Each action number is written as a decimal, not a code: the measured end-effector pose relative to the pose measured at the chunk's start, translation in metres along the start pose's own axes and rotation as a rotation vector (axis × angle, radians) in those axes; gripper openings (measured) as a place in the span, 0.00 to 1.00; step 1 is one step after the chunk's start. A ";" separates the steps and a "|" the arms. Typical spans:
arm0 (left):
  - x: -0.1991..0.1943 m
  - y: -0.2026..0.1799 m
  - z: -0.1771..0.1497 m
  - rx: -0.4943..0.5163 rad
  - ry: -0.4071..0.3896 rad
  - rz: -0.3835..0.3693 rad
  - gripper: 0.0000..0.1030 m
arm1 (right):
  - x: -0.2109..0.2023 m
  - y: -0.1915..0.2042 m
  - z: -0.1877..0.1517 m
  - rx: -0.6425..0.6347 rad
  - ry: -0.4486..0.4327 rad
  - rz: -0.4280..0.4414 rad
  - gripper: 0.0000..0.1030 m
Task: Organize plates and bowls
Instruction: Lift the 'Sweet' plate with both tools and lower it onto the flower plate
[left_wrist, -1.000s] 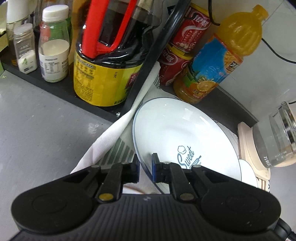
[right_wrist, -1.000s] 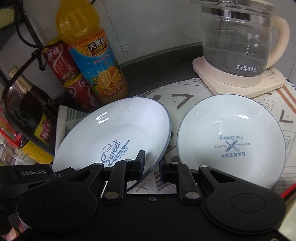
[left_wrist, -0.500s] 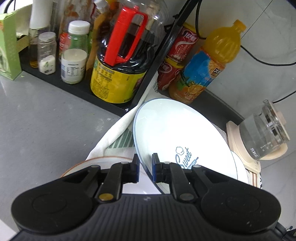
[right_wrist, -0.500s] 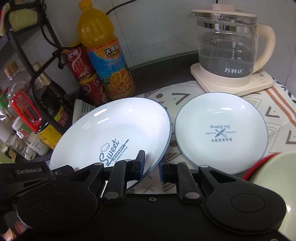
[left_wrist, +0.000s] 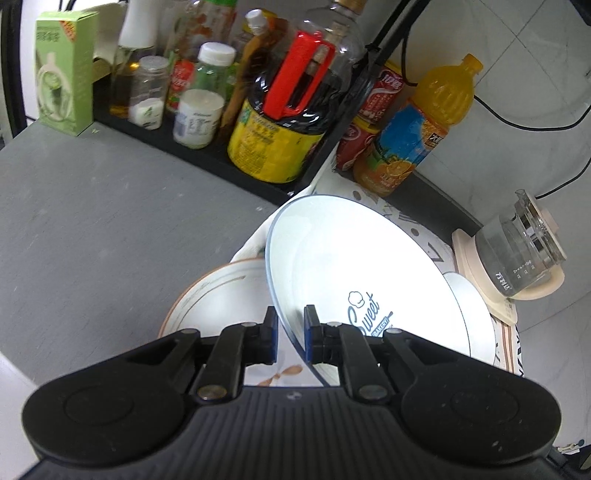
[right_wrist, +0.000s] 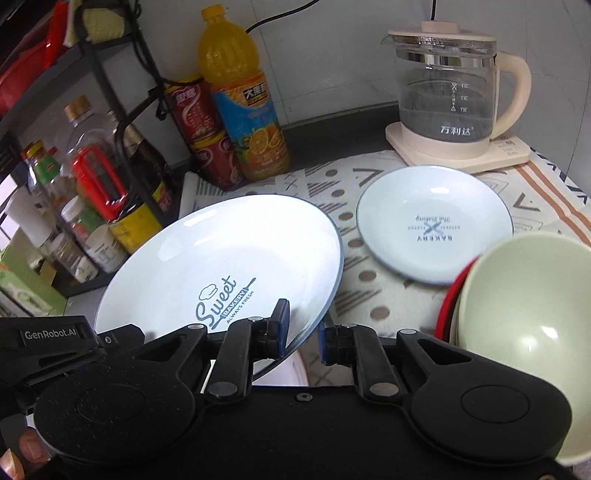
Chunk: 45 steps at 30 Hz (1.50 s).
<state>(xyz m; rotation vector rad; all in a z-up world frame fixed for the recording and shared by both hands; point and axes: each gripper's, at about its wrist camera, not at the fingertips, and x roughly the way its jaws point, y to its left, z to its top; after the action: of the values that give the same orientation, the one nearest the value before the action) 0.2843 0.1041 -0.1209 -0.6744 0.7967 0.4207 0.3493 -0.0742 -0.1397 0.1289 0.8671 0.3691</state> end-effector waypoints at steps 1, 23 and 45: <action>-0.002 0.002 -0.002 -0.003 0.002 0.002 0.11 | -0.001 0.001 -0.003 -0.007 0.000 0.001 0.15; -0.023 0.035 -0.048 -0.059 0.028 0.033 0.12 | -0.017 0.007 -0.040 -0.096 0.052 0.018 0.15; -0.009 0.044 -0.053 -0.068 0.124 0.087 0.13 | 0.000 0.001 -0.045 -0.070 0.143 0.028 0.13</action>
<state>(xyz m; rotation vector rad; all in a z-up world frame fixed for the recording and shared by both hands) 0.2261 0.0980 -0.1576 -0.7364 0.9347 0.4906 0.3144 -0.0754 -0.1685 0.0509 0.9929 0.4386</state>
